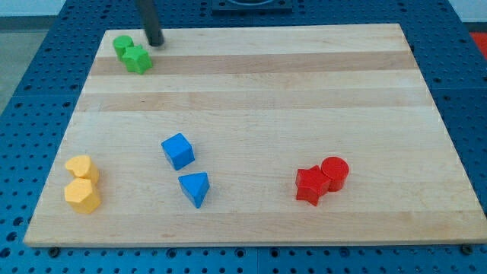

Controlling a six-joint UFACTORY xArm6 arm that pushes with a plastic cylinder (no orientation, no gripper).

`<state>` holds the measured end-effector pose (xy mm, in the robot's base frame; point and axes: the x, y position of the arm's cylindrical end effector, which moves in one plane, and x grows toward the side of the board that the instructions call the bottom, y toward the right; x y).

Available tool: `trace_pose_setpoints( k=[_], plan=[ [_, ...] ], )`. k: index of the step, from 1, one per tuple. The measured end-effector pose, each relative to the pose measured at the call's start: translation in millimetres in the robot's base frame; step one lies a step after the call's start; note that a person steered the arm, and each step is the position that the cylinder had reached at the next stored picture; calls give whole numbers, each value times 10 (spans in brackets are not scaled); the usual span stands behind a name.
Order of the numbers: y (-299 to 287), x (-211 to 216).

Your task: Put the green blocks diagonally to red blocks

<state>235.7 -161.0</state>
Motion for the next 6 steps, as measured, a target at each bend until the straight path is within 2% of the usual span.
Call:
trace_pose_setpoints(
  k=[1, 2, 4, 5, 6],
  plan=[
    [382, 507],
    [383, 995],
    [384, 1169],
    [678, 1542],
    [1029, 2116]
  ],
)
